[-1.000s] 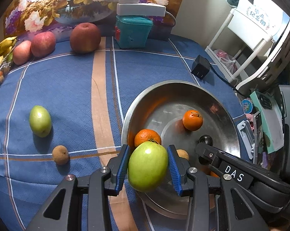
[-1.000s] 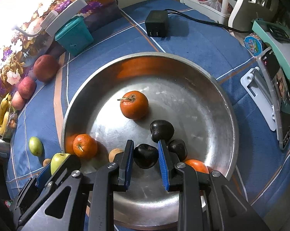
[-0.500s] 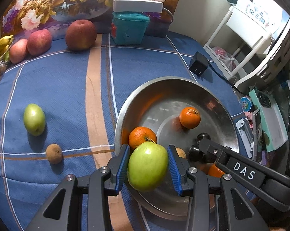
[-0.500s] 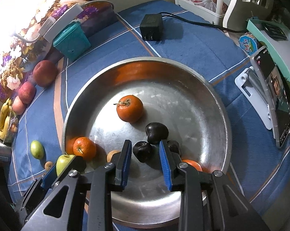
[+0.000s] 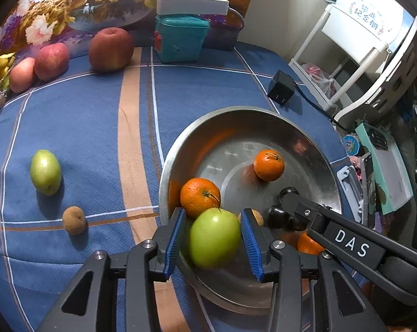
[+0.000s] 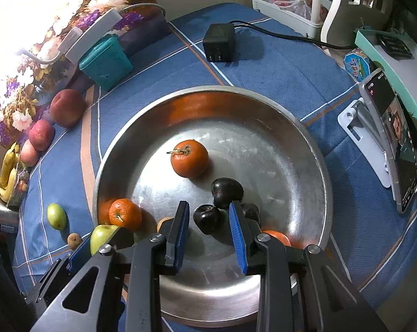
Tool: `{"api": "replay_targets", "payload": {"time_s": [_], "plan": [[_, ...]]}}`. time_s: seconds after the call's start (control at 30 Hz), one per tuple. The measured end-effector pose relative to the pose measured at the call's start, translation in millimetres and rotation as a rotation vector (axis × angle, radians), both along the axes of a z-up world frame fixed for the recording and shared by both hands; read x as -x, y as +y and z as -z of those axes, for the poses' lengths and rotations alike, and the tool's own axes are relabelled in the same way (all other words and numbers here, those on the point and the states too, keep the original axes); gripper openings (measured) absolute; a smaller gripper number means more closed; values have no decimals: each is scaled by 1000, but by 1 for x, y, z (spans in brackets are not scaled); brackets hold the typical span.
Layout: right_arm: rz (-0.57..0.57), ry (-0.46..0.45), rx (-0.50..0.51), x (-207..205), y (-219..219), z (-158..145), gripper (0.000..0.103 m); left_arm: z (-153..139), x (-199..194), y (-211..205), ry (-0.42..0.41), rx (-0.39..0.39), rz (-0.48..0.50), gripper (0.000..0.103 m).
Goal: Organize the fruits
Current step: 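Open both grippers to drop the plum and green apple into the tray, then move both open grippers back toward the brown kiwi and small green apple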
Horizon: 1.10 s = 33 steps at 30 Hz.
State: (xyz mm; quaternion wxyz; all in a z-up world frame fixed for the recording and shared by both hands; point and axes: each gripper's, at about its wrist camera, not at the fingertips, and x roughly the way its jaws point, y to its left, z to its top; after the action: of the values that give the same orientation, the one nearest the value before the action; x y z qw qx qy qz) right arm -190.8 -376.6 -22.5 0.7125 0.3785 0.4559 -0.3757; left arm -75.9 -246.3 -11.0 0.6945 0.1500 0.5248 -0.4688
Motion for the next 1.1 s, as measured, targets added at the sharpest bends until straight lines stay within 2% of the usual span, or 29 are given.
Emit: {"api": "replay_targets", "payload": {"time_s": [0.33,0.53,0.63,0.73,0.8,0.83,0.9,0.93,0.97,1.1], "plan": [[-6,-4,3,-1,1,-1,31,-7,-6,4,-29,-15,-16,47],[-13,-8,8,-2,2,-3,31,-14,-20,15,-48,-26,-71,55],[-25,-4,15,-4,5,-5,37,-16,-28,23,-62,-35,-108,59],[-39,-4,21,-9,8,-6,37,-17,-38,31,-96,-57,-153,66],[-47,-3,27,-11,9,-7,37,-18,-45,38,-131,-79,-193,80],[-52,-2,30,-12,10,-8,38,-17,-49,41,-148,-92,-210,84],[-64,1,36,-15,13,-8,45,-17,-56,46,-189,-121,-245,100],[-68,2,39,-17,14,-8,53,-17,-59,48,-211,-136,-261,103],[-76,2,42,-19,15,-9,60,-17,-62,51,-225,-143,-273,103],[-92,11,55,-23,18,-8,71,-15,-72,59,-242,-173,-309,103]]}}
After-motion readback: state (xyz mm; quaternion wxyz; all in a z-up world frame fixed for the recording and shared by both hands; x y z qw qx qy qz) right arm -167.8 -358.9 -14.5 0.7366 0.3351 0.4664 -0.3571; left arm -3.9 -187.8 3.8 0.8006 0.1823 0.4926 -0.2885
